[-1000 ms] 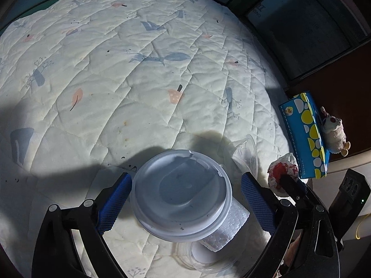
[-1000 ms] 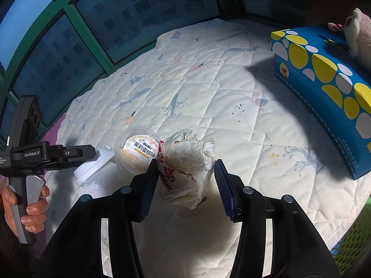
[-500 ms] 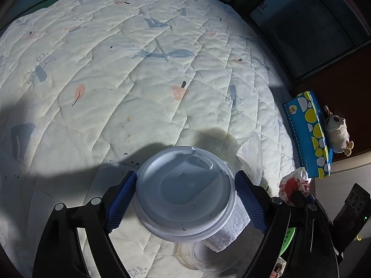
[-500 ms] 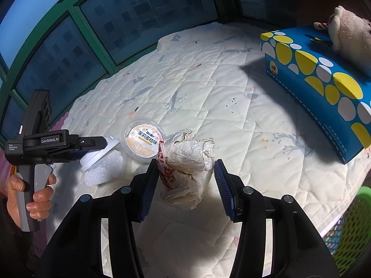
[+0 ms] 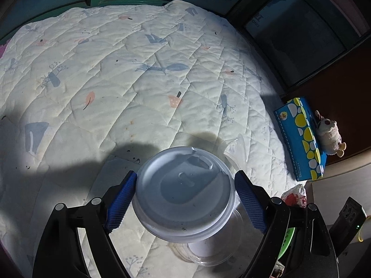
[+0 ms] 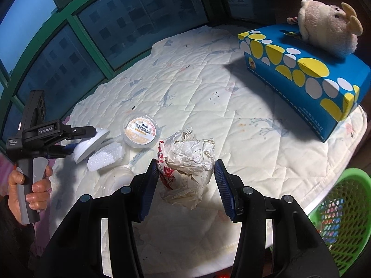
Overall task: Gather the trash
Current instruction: 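Lift the tissue and the white lid off the mattress with both tools, then carry tissue and lid over the green basket and open both tools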
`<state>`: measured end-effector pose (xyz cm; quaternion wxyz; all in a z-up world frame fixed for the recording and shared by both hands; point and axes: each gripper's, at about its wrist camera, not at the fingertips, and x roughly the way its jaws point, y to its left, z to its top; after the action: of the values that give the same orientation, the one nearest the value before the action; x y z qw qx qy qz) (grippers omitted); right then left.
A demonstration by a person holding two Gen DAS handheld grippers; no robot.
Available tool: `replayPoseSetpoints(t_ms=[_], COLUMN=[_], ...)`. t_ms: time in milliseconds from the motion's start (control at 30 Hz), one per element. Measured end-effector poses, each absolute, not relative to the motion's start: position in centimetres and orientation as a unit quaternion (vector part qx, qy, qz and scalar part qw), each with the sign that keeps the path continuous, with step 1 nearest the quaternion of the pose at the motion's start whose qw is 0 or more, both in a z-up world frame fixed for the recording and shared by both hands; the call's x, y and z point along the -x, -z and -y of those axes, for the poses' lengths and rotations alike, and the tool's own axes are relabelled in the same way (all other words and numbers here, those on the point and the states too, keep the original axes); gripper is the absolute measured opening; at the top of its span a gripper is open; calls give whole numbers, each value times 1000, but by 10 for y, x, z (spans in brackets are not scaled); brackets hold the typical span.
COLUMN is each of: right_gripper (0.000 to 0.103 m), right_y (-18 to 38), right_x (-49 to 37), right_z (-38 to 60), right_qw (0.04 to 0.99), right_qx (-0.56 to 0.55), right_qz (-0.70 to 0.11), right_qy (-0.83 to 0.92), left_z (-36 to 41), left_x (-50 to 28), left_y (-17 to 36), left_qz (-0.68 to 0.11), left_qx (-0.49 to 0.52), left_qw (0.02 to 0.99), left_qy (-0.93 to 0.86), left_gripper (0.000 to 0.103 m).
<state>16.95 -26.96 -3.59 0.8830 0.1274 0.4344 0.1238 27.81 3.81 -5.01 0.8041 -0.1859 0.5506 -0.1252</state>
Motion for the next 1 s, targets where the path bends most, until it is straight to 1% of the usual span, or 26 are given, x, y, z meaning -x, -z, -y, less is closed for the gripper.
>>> replayPoseSetpoints(t_ms=[200, 367, 733, 1000], right_gripper=[50, 50, 50, 50], right_y=[32, 32, 45, 63], right_x=[-144, -120, -57, -34], right_z=[285, 305, 379, 429], right_qw=[887, 889, 887, 877], right_qx=[-129, -135, -150, -164], right_qz=[-429, -428, -437, -449], right_qy=[-111, -90, -7, 50], left_z=[-22, 4, 81, 142], left_x=[-250, -228, -190, -168], left_y=[16, -1, -7, -8], left_qz=[-519, -506, -510, -515], left_qx=[166, 152, 132, 100], left_qw=[825, 831, 814, 802], left_qy=[148, 176, 244, 287], left_gripper=[82, 82, 82, 82])
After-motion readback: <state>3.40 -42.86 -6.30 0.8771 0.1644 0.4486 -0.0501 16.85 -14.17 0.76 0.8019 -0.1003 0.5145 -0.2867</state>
